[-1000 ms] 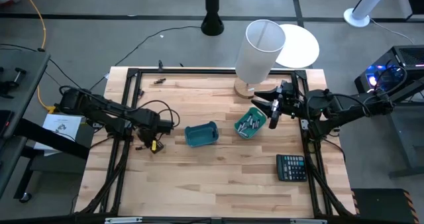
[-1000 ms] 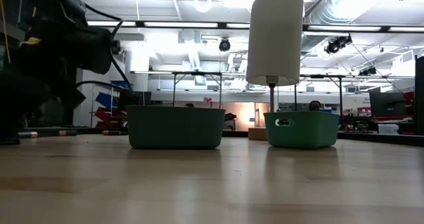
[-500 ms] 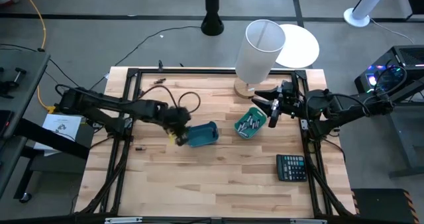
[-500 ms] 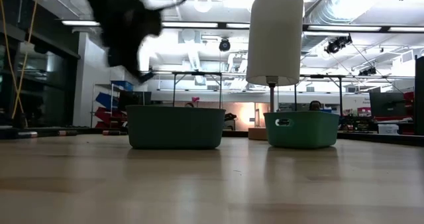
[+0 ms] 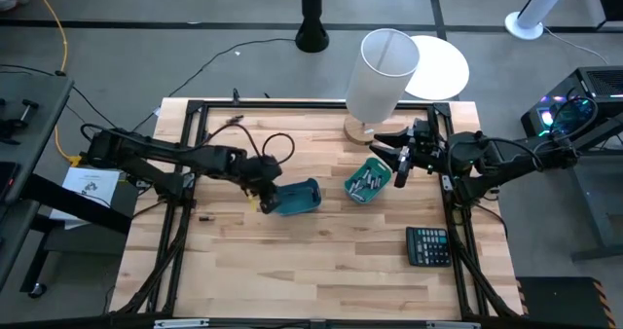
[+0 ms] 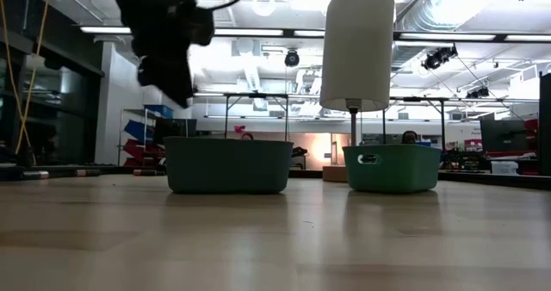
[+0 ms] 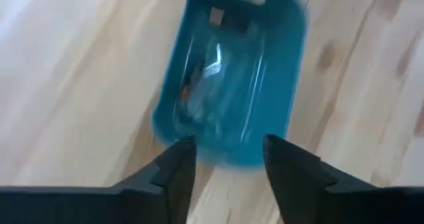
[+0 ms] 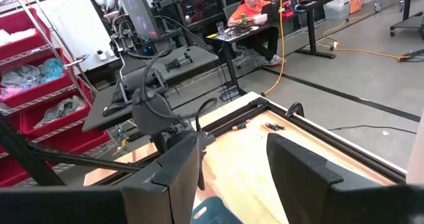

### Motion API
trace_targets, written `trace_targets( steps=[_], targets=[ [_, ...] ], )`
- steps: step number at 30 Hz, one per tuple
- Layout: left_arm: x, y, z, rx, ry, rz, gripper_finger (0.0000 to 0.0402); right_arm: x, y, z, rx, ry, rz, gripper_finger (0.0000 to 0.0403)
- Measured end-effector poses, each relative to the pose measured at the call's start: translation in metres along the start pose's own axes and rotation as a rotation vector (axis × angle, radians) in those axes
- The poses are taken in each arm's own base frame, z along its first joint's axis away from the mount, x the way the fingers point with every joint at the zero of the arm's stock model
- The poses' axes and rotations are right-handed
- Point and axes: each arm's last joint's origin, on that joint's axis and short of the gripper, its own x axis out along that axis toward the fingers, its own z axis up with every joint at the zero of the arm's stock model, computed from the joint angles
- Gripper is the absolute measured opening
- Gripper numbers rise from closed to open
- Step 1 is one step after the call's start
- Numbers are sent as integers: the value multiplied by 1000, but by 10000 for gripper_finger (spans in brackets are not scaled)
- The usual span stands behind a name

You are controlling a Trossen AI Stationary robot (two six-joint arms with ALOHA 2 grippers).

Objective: Sort batteries
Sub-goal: Put the black battery into the blue bin

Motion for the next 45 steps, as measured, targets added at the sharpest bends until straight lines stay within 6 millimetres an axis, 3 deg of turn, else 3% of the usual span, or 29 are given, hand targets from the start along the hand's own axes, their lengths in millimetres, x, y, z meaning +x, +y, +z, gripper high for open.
trace_targets(
  steps=[4, 10, 16, 28, 40, 43, 45],
  targets=[
    [-2, 7, -18, -27, 201, 57, 199, 0, 0, 0, -1, 0, 0, 172],
    [-10, 30, -62, -126, 583, 316, 208, 0, 0, 0, -13, 1, 0, 172],
    [3, 43, -96, -133, 815, 255, 209, 4, 2, -3, -35, 13, -4, 172],
    [16, 25, -121, 160, 892, 168, 209, 13, 5, -10, -56, 42, -15, 172],
    [58, 32, -139, 226, 1004, 274, 209, 13, 5, -10, -21, 41, -16, 172],
    [63, 32, -141, 220, 1016, 270, 192, 13, 5, -10, -5, 42, -17, 172],
    [64, 30, -139, 217, 1013, 257, 155, 13, 5, -10, -4, 42, -17, 172]
  ],
)
